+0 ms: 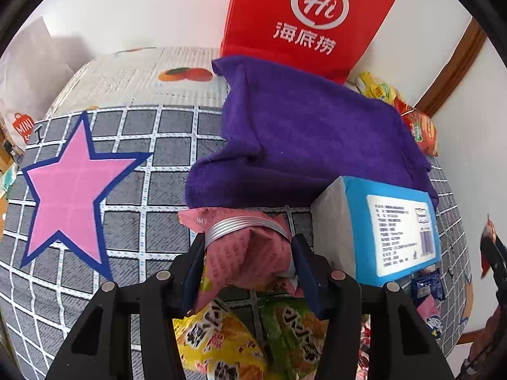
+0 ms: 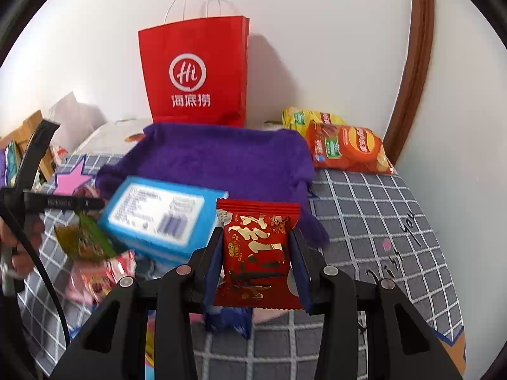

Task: Organize snacks
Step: 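Lift the red packet with the right tool while the left tool grasps the pink wrapped candy, then carry the red packet and pink candy over the purple towel with both tools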

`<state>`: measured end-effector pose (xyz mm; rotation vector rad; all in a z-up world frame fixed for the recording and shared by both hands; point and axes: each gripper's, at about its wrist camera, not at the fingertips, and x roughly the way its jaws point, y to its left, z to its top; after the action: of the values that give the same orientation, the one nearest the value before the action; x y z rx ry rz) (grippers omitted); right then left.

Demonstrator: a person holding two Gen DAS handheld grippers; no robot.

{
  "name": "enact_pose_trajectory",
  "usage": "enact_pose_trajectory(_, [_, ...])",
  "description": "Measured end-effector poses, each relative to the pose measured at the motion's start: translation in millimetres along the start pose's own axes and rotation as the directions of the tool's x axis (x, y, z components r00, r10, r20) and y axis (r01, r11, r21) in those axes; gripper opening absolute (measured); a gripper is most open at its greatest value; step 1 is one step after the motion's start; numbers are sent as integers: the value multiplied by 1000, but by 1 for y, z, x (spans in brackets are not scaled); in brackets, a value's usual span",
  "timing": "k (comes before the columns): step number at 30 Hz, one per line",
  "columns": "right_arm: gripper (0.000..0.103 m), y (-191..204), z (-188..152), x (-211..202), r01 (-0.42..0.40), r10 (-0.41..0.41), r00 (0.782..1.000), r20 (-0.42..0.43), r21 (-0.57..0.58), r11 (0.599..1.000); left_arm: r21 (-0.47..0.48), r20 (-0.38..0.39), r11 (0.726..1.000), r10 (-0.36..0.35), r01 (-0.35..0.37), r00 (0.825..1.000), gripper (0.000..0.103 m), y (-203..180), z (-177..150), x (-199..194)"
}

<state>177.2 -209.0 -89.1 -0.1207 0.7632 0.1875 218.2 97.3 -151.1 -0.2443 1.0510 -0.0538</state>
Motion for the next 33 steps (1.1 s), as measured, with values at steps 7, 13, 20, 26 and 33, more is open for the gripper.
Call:
enact_pose_trajectory(7, [40, 15, 29, 17, 3, -3, 1000, -28, 7, 1000, 38, 59, 999, 14, -16, 998, 51, 2, 7, -37])
enact_pose_trajectory(13, [40, 21, 48, 29, 1, -1, 999, -36, 11, 1000, 68, 129, 997, 35, -44, 991, 51, -1, 21, -68])
enact_pose_trajectory(20, [40, 16, 73, 37, 26, -26, 999, -30, 17, 1000, 118, 182, 991, 46, -68, 982, 51, -19, 48, -83])
enact_pose_trajectory(26, [40, 8, 90, 49, 22, -21, 999, -26, 43, 999, 147, 215, 986, 48, -81, 975, 51, -34, 74, -85])
enact_pose_trajectory(33, [40, 7, 113, 65, 35, -34, 999, -28, 32, 999, 149, 232, 988, 14, -49, 973, 51, -45, 104, -71])
